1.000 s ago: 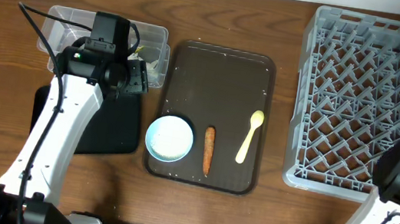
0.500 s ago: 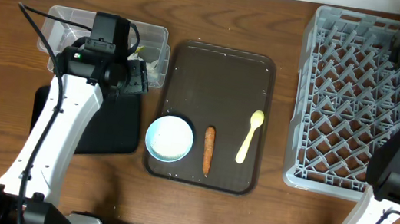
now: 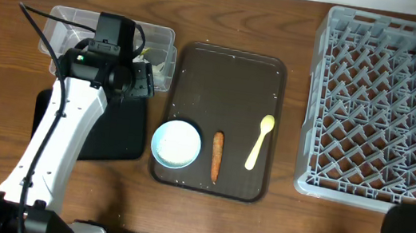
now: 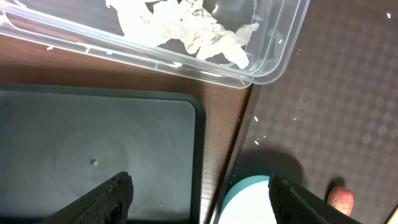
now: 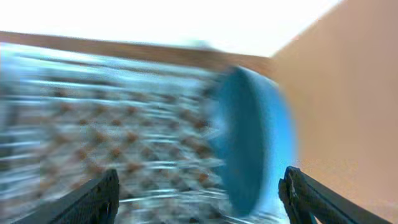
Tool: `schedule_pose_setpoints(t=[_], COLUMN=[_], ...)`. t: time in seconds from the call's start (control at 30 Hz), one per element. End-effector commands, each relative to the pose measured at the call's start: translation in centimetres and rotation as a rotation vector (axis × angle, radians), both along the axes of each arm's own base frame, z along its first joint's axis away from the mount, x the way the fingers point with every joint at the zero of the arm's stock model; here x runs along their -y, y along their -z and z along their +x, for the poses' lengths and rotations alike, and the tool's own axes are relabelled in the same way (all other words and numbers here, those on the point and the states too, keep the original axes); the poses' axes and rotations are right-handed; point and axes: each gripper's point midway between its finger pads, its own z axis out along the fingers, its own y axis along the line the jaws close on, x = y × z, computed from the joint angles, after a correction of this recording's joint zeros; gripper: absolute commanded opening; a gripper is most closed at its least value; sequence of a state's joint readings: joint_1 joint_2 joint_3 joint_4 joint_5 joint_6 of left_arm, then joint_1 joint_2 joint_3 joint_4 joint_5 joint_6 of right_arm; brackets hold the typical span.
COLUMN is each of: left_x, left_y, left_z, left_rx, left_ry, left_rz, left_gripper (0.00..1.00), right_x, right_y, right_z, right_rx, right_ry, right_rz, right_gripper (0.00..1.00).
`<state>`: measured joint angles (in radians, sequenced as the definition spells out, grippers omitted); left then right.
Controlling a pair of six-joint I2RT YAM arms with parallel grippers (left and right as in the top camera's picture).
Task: Sort waste into correct bins and load items into the dishwasher rack
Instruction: 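Move the right gripper to the yellow spoon and grasp it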
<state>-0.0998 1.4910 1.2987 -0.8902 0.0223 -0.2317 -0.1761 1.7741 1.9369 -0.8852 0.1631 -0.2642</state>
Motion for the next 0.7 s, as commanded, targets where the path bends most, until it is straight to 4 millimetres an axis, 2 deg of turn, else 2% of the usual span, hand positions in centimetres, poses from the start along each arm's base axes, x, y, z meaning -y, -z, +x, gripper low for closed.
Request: schedule_pose_setpoints(t=[0.0,0.17,0.43,0.67], left_x=[-0.4,-0.4,-0.4,-0.4], left_y=[0.2,0.2,0.2,0.2], left_z=[-0.1,-0.1,-0.2,-0.2], left_rx=[-0.005,-0.005,-0.005,-0.005], left_ry=[-0.010,-0.010,-0.010,-0.010], left_rz=[0.011,0.011,0.011,0.011], left_gripper=[0.73,0.73,0.73,0.73], right_x=[-9.7,-15.9,-24.7,-27.8], right_y=[1.9,5.7,12.1,18.5], right_z=[0.3,-2.2,-6.8,-10.8], right_rx=[-0.044,-0.237,-0.517,-0.651], right_ry=[-0.285,-0.310,-0.337,-0.179], right_rz=[0.335,0.466,0.527,0.480], right_gripper=[0.79,0.75,0.72,0.72])
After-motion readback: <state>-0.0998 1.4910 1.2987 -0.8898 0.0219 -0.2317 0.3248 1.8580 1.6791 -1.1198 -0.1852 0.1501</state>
